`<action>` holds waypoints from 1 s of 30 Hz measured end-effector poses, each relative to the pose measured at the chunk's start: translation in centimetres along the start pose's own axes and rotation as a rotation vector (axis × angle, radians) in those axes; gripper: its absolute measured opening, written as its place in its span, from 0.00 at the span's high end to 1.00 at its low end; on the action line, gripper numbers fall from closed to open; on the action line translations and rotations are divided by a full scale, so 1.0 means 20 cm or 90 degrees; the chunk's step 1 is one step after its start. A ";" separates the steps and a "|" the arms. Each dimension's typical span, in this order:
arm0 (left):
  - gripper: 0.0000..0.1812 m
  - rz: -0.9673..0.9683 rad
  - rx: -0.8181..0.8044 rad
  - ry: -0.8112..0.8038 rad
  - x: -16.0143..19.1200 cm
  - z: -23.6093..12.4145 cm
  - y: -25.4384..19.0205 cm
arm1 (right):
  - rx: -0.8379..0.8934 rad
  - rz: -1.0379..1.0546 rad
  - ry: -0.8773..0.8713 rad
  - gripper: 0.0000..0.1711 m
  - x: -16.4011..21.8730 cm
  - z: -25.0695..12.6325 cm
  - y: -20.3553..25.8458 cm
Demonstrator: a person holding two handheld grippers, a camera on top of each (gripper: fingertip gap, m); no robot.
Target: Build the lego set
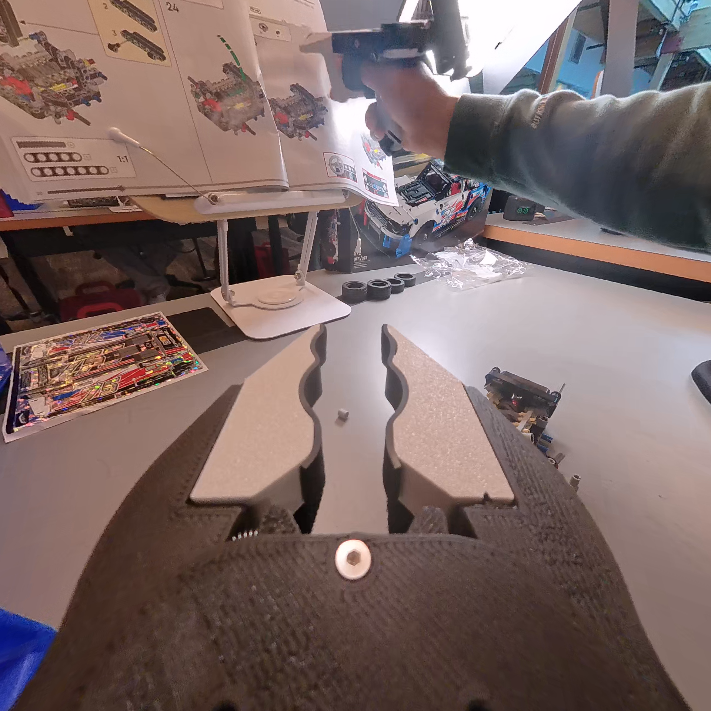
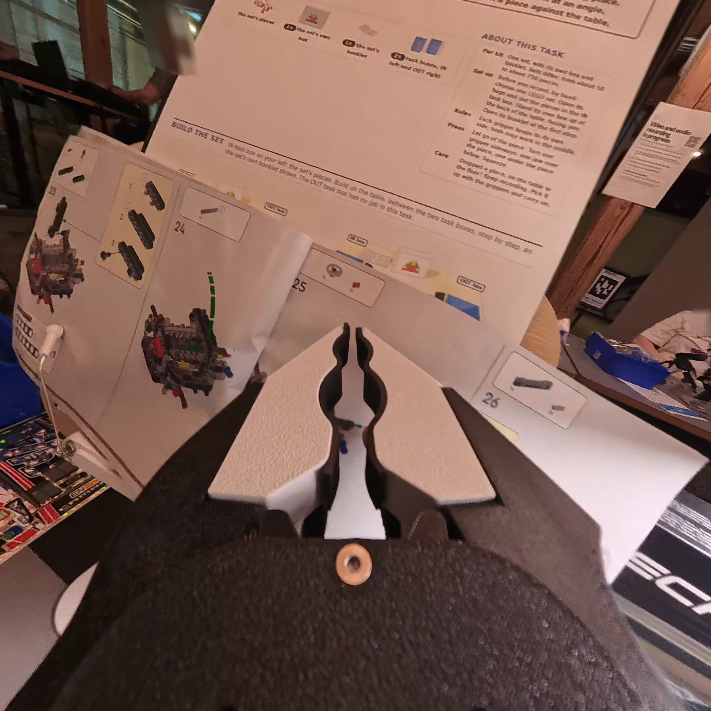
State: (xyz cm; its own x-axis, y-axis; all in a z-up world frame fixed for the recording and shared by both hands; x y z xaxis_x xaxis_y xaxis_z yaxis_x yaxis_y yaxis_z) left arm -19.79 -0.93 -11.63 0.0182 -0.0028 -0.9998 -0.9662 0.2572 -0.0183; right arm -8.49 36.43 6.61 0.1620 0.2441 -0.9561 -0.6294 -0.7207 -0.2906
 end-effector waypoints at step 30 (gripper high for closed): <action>0.79 0.035 0.026 0.009 -0.01 -0.01 -0.05 | -0.180 0.030 0.061 0.85 0.43 -1.15 0.51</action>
State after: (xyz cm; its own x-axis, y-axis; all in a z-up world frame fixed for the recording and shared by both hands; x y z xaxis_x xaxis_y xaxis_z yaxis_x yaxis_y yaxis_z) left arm -18.84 -1.45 -11.49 -0.0381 -0.0010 -0.9993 -0.9544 0.2963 0.0361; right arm 3.89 16.26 -5.42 0.2173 0.1531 -0.9640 -0.4032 -0.8853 -0.2315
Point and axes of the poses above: each gripper's, where its closed fingertips meet, z out along the fingers, x out of its underside, y = z × x across the jaws, the point moved 4 cm from there along -z, back along the fingers, and after that the axes turned 7 degrees about -x, right-handed, at the moved point
